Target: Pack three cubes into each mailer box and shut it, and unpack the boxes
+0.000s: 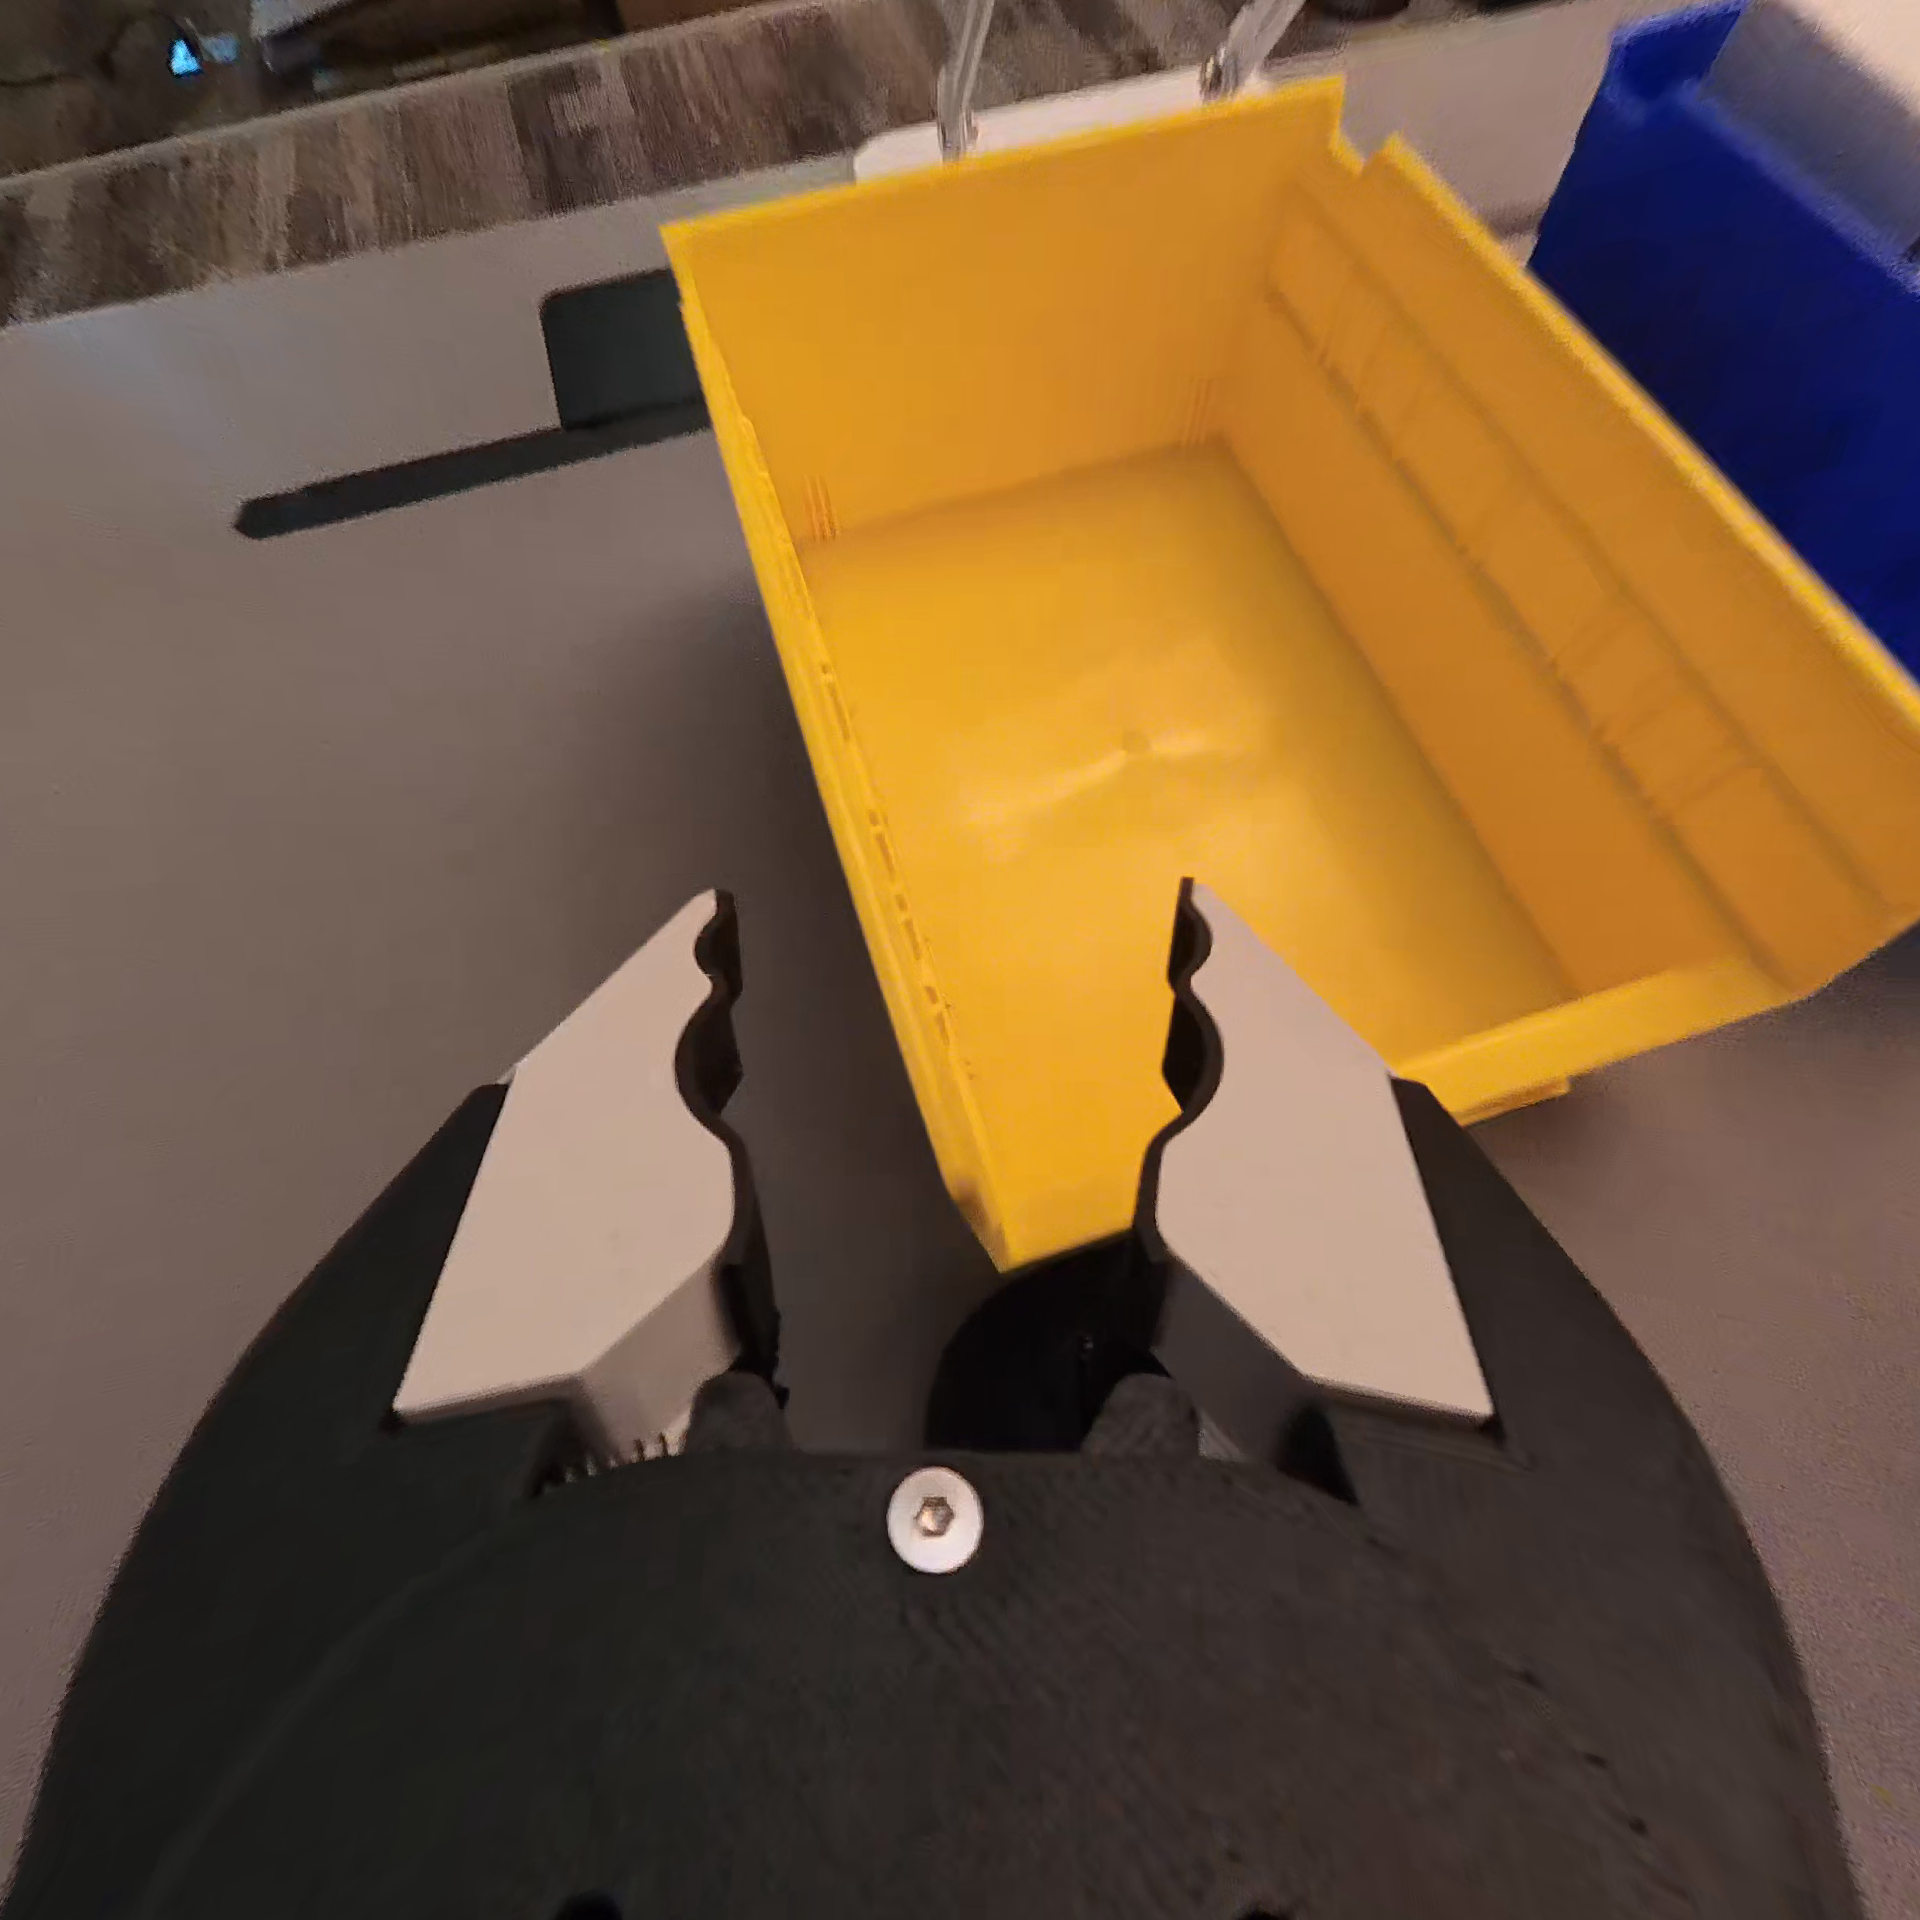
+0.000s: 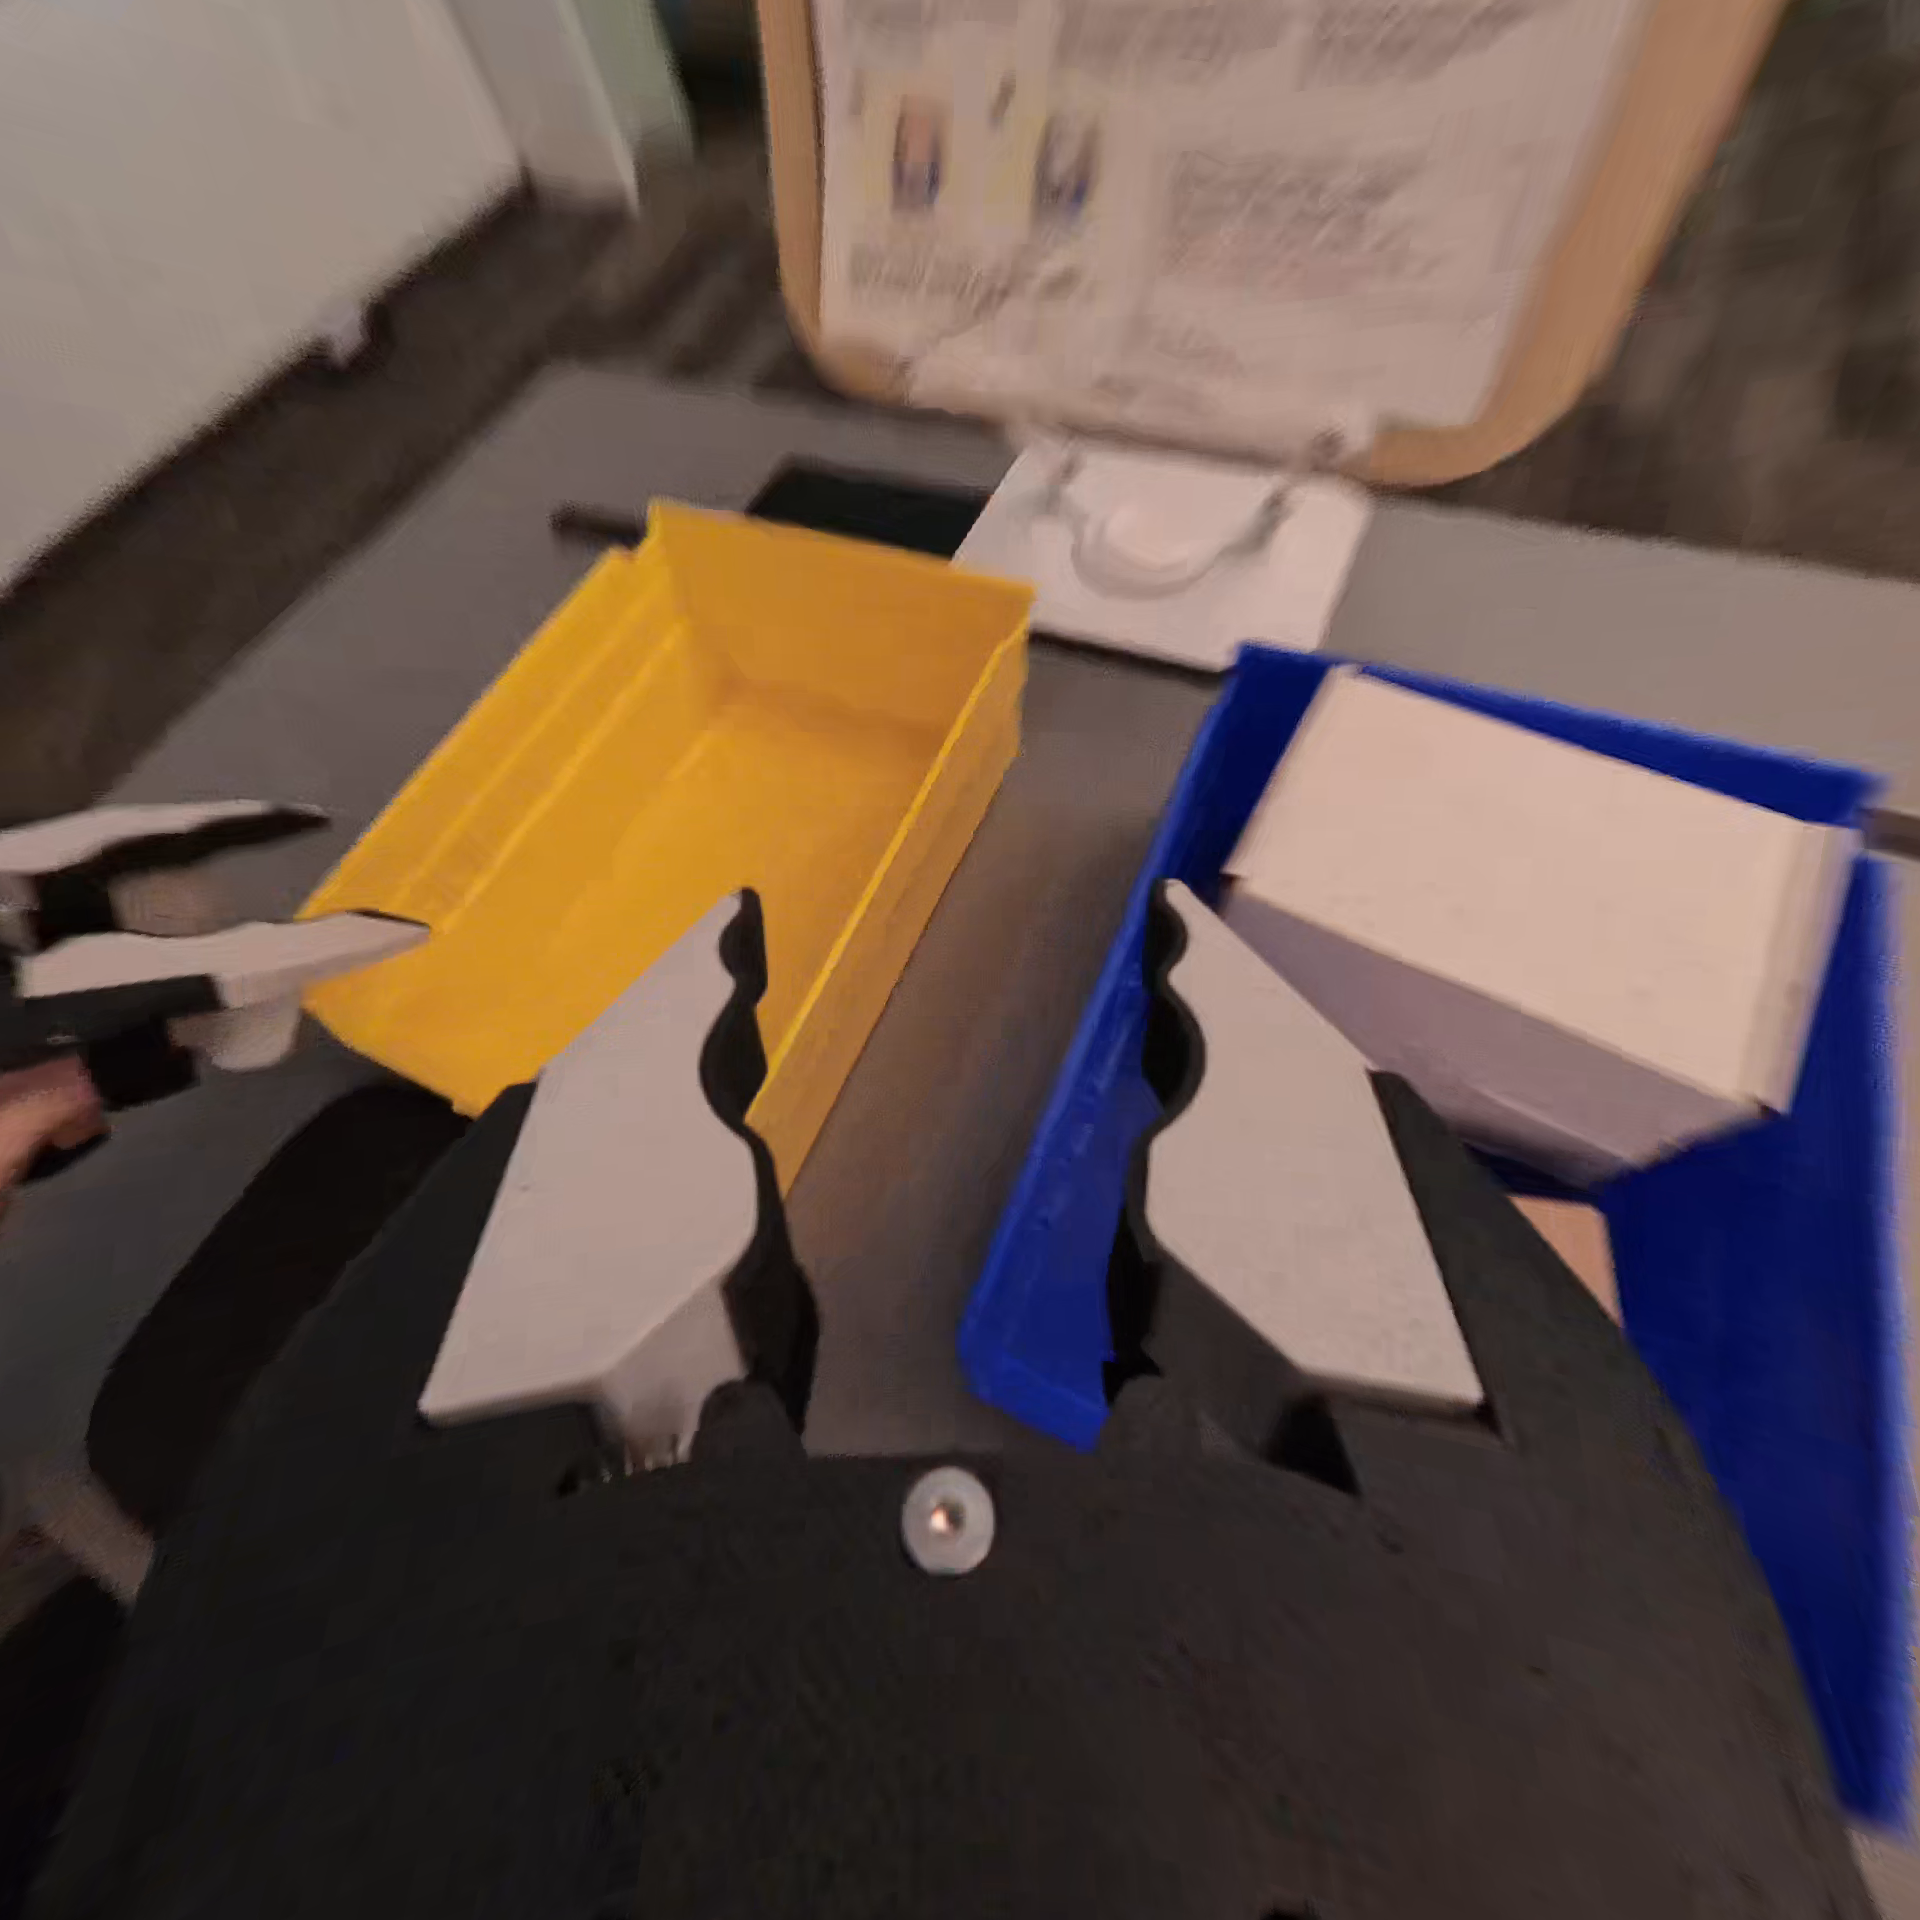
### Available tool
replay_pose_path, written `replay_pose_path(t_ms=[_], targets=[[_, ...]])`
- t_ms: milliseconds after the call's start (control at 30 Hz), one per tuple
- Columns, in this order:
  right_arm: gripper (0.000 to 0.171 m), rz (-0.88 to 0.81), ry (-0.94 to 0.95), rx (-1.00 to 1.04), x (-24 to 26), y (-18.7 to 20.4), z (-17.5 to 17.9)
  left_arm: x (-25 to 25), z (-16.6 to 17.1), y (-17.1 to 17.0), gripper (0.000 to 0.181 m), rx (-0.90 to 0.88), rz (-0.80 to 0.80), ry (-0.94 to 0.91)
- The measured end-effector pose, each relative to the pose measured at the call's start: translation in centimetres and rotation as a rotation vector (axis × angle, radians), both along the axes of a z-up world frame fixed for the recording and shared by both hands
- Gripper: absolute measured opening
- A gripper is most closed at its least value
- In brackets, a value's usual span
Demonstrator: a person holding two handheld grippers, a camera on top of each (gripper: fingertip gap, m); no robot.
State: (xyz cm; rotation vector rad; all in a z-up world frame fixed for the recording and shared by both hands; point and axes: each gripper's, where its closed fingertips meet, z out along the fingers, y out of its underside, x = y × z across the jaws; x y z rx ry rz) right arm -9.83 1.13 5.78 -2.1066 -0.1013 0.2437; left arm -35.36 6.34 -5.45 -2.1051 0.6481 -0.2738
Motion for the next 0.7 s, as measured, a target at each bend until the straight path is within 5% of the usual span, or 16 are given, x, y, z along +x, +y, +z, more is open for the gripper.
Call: replay_pose_path(t_ms=[33,133,333,433,700], targets=[[0.053,0.04,0.001,-0.089,-1.5,2.1,-1.4,-0.2,0.8,-0.5,0.083,0.012,0.0,-0.018],[0.058,0.048,0.081,-0.385,-3.8,7.5,-7.1,-0.8,3.0,-2.1,0.084,0.048,-0.007,-0.028],[0.06,-0.032,0.091,-0.834,-6.0,9.3,-17.1,-2.6,5.3,-5.4,0.083,0.1,-0.019,0.033],[0.012,-0.025,0.099,-0.917,-6.6,9.4,-18.9,-3.6,5.6,-6.8,0.082,0.107,-0.024,0.059],[0.005,-0.037,0.049,-0.98,-5.9,9.9,-17.3,-9.6,9.1,-9.3,0.101,0.196,0.164,0.004]])
